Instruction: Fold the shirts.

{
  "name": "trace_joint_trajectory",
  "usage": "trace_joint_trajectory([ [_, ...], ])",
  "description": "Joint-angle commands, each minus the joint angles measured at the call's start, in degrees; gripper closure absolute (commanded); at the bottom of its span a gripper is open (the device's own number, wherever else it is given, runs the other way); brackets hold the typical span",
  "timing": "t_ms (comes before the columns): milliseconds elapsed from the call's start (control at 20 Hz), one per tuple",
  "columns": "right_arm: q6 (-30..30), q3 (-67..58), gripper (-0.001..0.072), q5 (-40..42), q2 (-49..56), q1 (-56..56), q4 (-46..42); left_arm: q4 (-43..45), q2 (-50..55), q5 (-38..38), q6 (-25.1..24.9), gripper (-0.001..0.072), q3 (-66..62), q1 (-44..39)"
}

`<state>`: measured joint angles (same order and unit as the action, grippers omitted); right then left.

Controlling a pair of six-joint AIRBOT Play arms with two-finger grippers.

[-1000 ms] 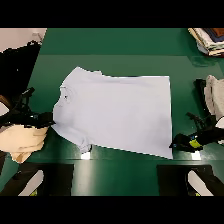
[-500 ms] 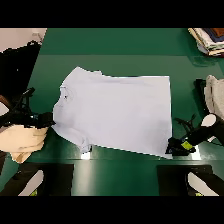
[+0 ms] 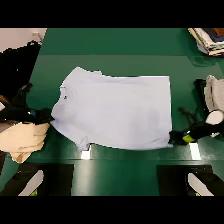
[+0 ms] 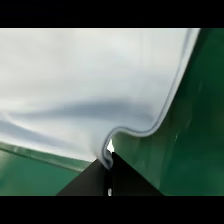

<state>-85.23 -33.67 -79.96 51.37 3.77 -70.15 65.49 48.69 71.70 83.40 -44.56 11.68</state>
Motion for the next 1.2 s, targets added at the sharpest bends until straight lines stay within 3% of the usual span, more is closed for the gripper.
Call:
trace_joint_trajectory([
  [0,0.0,-11.9,0.0697,2.3,-5.6,-3.4,0.1,-1.7,-0.1,1.9,-0.1,0.0685,-11.5,0.0],
  [300,0.0,-44.8,0.0696,9.6,-5.4,-8.9,0.1,-3.4,0.0,4.2,0.2,0.0685,-48.3,0.0],
  [650,2.2,-74.5,0.0696,6.6,-2.6,-15.7,-0.1,-4.8,-0.1,0.8,2.2,0.0685,-81.6,0.0],
  [900,2.4,-85.2,0.0697,2.8,-2.0,-21.8,-0.1,-17.7,-0.1,-2.6,2.1,0.0686,-86.1,0.0],
  [1150,2.4,-82.5,0.0697,-1.7,3.7,-20.5,0.0,-15.3,0.2,-1.9,2.1,0.0686,-73.3,0.0],
])
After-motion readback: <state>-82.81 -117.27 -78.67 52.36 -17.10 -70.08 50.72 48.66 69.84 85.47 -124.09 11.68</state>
